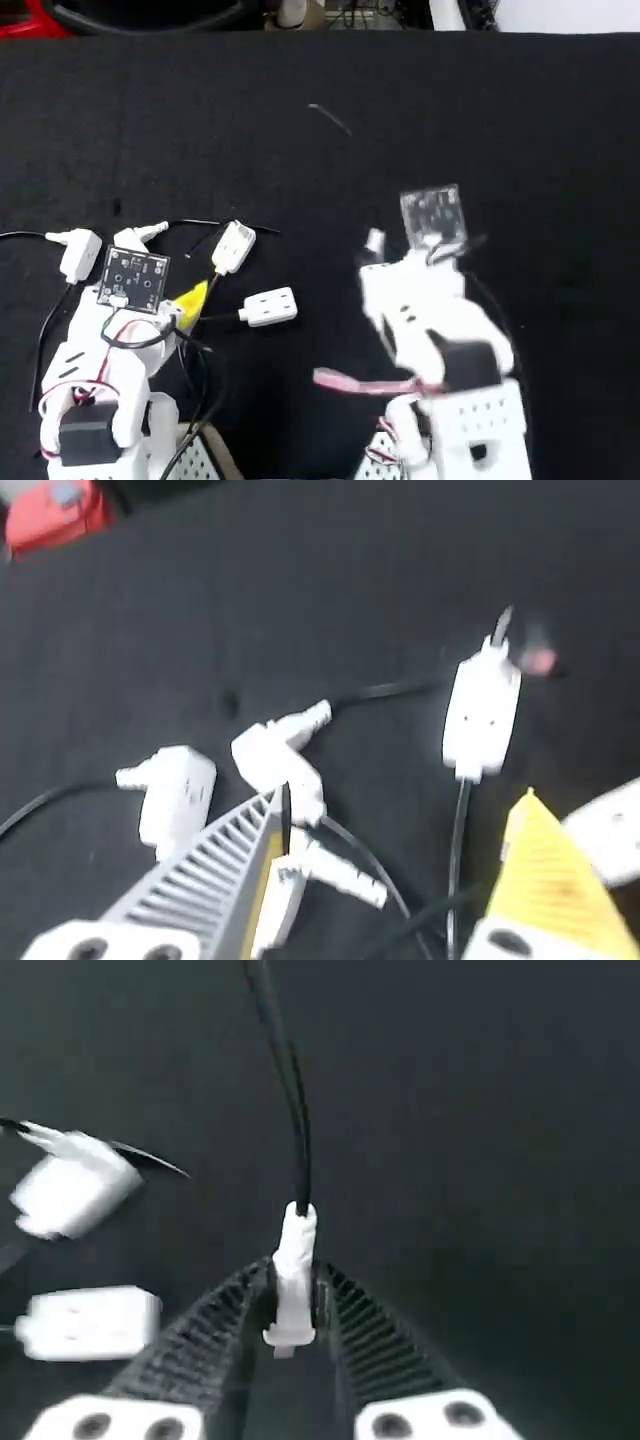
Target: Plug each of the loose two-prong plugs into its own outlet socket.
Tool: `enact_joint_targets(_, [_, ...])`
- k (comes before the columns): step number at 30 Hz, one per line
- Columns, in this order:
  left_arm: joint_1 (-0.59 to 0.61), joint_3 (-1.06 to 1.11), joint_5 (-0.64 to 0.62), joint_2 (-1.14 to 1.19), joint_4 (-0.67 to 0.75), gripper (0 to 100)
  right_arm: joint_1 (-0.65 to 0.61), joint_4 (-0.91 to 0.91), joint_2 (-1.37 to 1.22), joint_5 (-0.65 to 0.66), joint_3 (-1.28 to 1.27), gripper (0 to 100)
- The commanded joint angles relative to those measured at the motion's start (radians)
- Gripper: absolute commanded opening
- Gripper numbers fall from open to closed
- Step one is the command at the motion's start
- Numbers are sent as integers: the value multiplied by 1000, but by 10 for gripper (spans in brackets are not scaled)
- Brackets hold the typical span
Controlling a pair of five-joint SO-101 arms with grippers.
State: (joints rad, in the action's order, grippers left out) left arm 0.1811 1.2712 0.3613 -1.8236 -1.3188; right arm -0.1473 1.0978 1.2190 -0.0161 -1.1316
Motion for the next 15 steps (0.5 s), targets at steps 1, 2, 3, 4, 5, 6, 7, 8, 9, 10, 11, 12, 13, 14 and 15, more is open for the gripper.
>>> enact_joint_targets(1, [42, -4, 18, 5, -15, 342, 44, 2, -225, 20, 33, 11])
enact_joint_targets(2, [48, -2, 18, 5, -14, 342, 43, 2, -292, 20, 51, 11])
enact_joint_targets(3, [51, -2, 18, 5, -14, 342, 43, 2, -364, 20, 76, 12])
enact_joint_targets(4, [51, 5, 18, 5, -14, 342, 43, 6, -437, 20, 107, 12])
enact_joint_targets(5, [48, 13, 18, 5, -12, 342, 43, 8, -515, 20, 139, 12])
enact_joint_targets(6, [48, 19, 20, 5, -12, 342, 43, 9, -593, 20, 174, 12])
enact_joint_targets(7, [48, 22, 20, 5, -11, 342, 43, 9, -676, 20, 206, 12])
enact_joint_targets(8, [51, 24, 20, 5, -11, 342, 43, 9, -756, 20, 242, 12])
enact_joint_targets(9, [53, 22, 20, 5, -11, 342, 43, 9, -839, 20, 274, 12])
enact_joint_targets(10, [53, 22, 20, 5, -11, 342, 41, 9, -917, 20, 306, 12])
enact_joint_targets(11, [51, 22, 20, 5, -11, 342, 41, 9, -990, 20, 340, 12])
enact_joint_targets(12, [51, 22, 20, 5, -11, 342, 41, 9, -1061, 21, 372, 12])
enact_joint_targets(13, [51, 22, 20, 5, -11, 342, 41, 9, -1125, 21, 406, 12])
enact_joint_targets(14, [50, 22, 20, 5, -11, 342, 41, 9, -1188, 21, 437, 12])
enact_joint_targets(15, [48, 22, 20, 5, -11, 342, 40, 9, -1245, 21, 464, 12])
